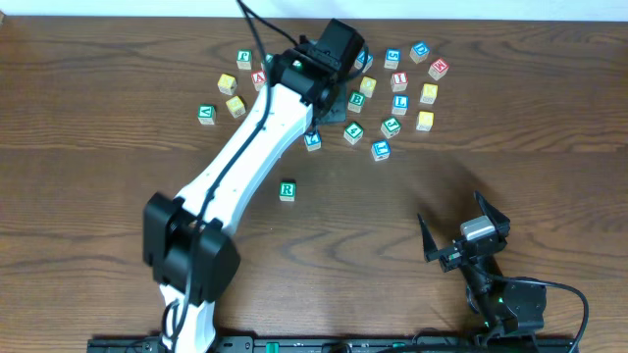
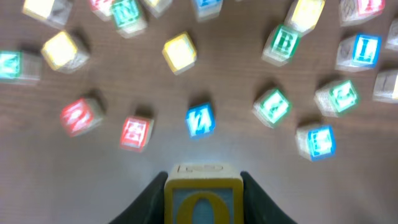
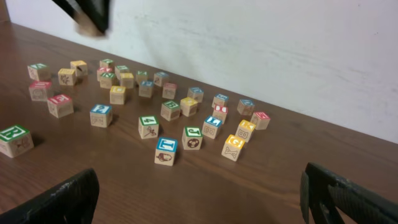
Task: Spell out ROBOT
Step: 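Grasp the yellow O block with the left gripper and lift, then place the O block to the right of the R block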
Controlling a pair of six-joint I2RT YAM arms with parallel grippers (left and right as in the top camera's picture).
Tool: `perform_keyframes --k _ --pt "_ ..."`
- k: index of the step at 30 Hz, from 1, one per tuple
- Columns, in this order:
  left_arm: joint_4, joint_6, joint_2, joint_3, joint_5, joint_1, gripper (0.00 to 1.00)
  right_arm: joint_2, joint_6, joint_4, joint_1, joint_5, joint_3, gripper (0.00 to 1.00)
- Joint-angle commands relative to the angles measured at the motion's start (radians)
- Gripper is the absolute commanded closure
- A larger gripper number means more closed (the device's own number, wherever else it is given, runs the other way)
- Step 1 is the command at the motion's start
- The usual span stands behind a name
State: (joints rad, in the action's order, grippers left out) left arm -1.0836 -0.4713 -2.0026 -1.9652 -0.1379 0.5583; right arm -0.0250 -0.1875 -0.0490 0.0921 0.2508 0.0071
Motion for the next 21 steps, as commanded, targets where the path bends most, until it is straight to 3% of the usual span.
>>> perform_keyframes --k 1,9,21 --pt "-0.096 -0.057 -0.023 0.019 -0.013 0.022 0.74 0.005 0.016 -0.004 0.007 0.003 -0.002 0.01" --pt "-0.072 -0.130 -0.023 0.230 -0.001 0.062 0.76 0.005 0.016 -0.004 0.007 0.003 -0.002 0.01" --pt "0.230 -0.107 -0.023 0.506 0.070 0.066 0.77 0.005 0.016 -0.004 0.007 0.003 -0.002 0.01"
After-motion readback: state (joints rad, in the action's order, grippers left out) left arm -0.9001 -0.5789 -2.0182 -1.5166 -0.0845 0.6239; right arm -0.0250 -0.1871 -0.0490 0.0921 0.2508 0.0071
